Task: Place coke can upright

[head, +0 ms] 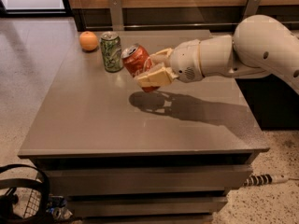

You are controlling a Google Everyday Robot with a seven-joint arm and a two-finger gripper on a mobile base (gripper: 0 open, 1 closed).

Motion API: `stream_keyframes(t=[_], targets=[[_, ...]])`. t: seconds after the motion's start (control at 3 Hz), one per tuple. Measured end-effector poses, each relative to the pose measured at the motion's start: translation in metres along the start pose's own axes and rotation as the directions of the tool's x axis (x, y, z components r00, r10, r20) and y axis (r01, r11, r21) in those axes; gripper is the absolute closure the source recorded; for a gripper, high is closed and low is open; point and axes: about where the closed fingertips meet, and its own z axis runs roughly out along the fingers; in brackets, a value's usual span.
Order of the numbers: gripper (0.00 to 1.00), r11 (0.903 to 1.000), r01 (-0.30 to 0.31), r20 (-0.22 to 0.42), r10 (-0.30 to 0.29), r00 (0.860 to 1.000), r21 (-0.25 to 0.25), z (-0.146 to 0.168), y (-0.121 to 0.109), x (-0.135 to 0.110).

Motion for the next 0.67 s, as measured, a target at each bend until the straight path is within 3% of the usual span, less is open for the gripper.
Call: stream_keyframes(t=[0.67], targets=[[1.0, 0.9999, -0.009, 0.051, 0.008, 0.999, 0.014, 0.023, 0.008, 0.001]])
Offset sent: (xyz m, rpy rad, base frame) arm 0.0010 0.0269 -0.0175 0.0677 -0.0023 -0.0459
